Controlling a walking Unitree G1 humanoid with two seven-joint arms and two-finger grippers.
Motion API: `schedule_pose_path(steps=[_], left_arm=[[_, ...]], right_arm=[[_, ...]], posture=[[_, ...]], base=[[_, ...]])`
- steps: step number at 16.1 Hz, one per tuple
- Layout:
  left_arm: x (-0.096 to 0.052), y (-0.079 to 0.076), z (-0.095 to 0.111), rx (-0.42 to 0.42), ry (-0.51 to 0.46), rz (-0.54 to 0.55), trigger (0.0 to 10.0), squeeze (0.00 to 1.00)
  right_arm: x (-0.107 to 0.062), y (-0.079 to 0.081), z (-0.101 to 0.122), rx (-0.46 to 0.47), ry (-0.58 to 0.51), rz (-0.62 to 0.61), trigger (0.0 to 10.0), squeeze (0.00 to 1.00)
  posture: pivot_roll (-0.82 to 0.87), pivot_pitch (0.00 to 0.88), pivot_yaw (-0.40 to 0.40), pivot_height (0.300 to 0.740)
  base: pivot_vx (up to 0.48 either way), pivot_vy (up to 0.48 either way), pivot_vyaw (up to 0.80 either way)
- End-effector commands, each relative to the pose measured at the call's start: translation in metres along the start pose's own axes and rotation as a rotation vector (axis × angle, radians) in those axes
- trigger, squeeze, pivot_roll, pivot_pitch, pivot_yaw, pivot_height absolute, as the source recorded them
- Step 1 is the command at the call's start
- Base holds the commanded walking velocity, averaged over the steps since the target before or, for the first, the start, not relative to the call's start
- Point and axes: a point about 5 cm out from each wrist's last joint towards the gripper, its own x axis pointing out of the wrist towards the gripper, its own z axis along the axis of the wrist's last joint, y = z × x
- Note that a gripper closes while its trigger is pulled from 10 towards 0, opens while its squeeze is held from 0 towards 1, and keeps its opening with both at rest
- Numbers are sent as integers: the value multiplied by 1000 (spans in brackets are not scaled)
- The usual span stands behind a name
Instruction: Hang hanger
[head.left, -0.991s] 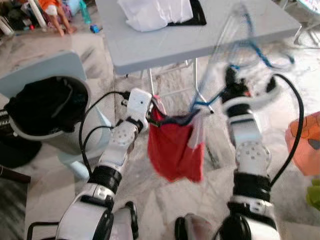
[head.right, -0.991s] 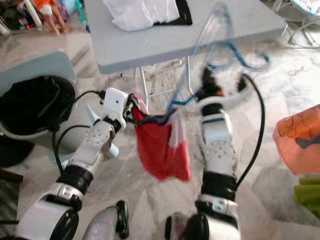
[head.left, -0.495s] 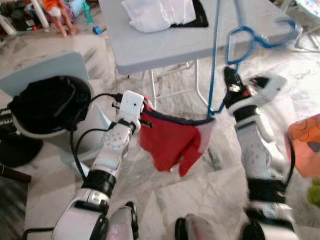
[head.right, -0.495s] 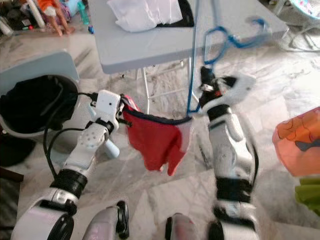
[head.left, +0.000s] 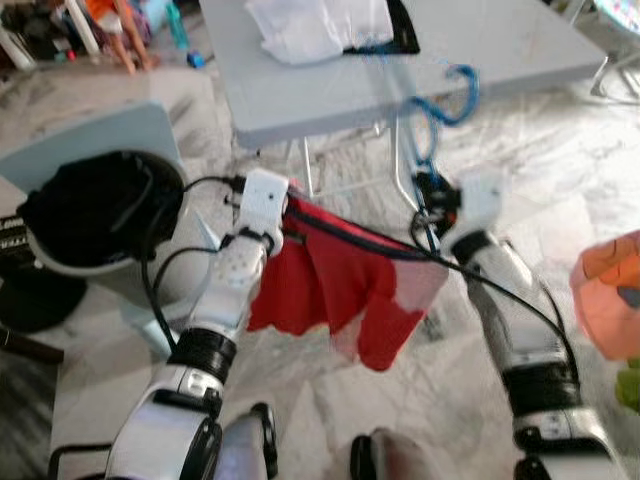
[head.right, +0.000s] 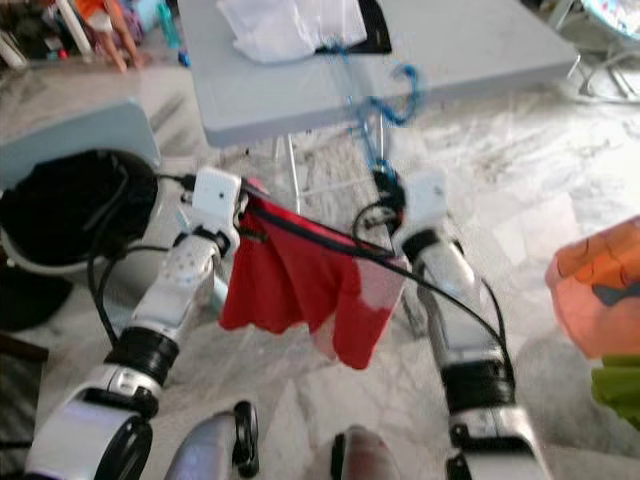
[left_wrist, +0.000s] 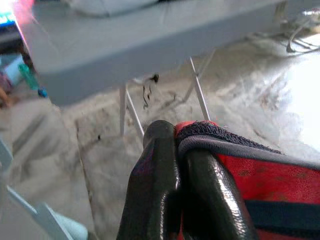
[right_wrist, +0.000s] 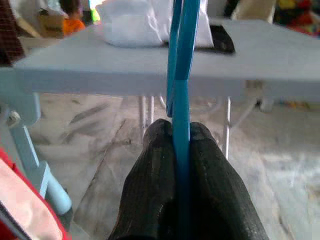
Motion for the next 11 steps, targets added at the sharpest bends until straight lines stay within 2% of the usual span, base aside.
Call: schedule_pose_path(steps=[1, 2, 3, 4, 6, 7, 11], left_arm=[[0, 1, -4, 7, 26, 13, 0, 0], [1, 0, -5, 13, 35, 9, 0, 0], [1, -1, -5, 17, 43, 3, 0, 0], [1, -3, -12, 33, 91, -17, 0, 0], [0, -6, -18, 41, 125, -35, 510, 0], [2, -10, -18, 36, 129, -47, 706, 0], [5, -15, -19, 43, 162, -79, 784, 0]], right_arm=[[-9, 3, -27, -118, 162, 56, 10000, 0], [-18, 6, -41, -249, 255, 157, 10000, 0], [-21, 4, -46, -280, 279, 168, 10000, 0], [-27, -2, -57, -287, 344, 157, 10000, 0], [-29, -6, -58, -241, 323, 118, 10000, 0], [-31, -5, -61, -159, 336, 99, 10000, 0], [-42, -5, -81, -198, 492, 131, 10000, 0]], posture=[[-108, 173, 0, 740], [-108, 173, 0, 740], [-104, 176, 2, 740], [-106, 176, 2, 740], [-109, 177, 2, 740], [-109, 177, 2, 740], [-109, 177, 2, 740]], base=[[0, 0, 0], [0, 0, 0], [0, 0, 0], [0, 0, 0], [0, 0, 0], [0, 0, 0], [0, 0, 0]])
